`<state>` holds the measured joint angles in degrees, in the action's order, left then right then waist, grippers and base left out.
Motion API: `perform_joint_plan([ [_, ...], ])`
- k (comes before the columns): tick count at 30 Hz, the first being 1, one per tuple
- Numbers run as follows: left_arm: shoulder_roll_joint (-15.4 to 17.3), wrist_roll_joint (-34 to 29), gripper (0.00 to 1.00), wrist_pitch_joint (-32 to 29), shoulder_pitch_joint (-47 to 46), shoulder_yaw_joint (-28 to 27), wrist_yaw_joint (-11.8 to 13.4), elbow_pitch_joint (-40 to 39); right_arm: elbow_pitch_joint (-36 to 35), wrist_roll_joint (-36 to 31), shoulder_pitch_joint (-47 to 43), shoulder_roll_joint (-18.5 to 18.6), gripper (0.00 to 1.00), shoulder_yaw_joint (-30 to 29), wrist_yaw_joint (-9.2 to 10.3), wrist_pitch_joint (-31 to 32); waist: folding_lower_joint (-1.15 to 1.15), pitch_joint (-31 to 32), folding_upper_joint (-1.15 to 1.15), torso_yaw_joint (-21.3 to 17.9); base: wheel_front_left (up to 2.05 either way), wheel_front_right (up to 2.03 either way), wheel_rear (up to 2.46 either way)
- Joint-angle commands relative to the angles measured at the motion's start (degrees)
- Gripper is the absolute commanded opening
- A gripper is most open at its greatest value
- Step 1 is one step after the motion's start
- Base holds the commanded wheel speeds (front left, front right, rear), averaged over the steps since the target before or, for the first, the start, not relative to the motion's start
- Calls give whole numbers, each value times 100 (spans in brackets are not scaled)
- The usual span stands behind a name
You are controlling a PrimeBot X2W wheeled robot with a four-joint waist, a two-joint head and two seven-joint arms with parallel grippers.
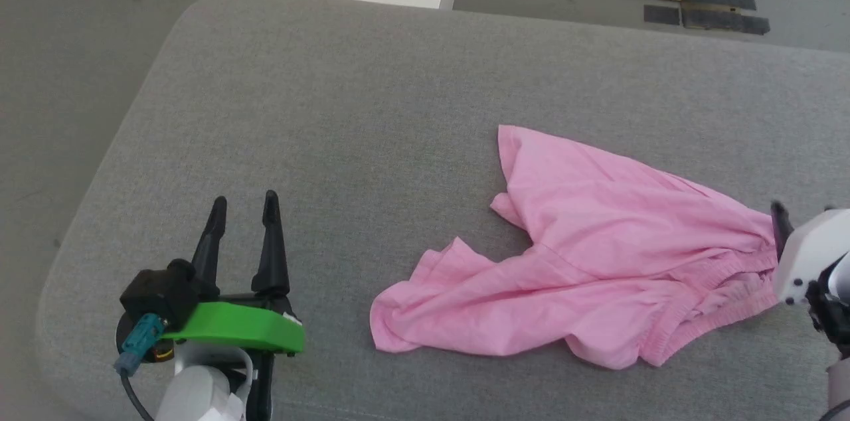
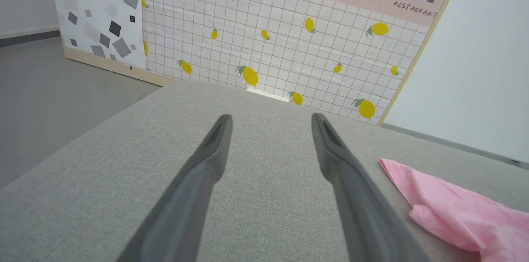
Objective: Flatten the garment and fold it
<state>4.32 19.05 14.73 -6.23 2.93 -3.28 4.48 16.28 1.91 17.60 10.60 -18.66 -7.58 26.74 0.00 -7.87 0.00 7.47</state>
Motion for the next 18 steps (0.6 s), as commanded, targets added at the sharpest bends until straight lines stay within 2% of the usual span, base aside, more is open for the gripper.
perform_joint_plan([
  [1,-5,-19,100,27,-33,16,-31,43,-124,109,-1,-80,100,15,9,-279,0,127,0,-75,0,0,0],
  [8,-2,71,100,-47,-26,54,-33,165,-764,615,-542,-515,100,140,9,-1739,0,354,0,-358,0,0,0],
  [13,-29,195,100,-277,-248,202,-73,314,-996,797,-944,-696,100,147,9,-2122,0,366,0,-561,0,0,0],
  [18,-91,370,100,-782,-1066,743,-205,697,-1129,931,-1218,-764,100,72,9,-2178,0,233,0,-713,0,0,0],
])
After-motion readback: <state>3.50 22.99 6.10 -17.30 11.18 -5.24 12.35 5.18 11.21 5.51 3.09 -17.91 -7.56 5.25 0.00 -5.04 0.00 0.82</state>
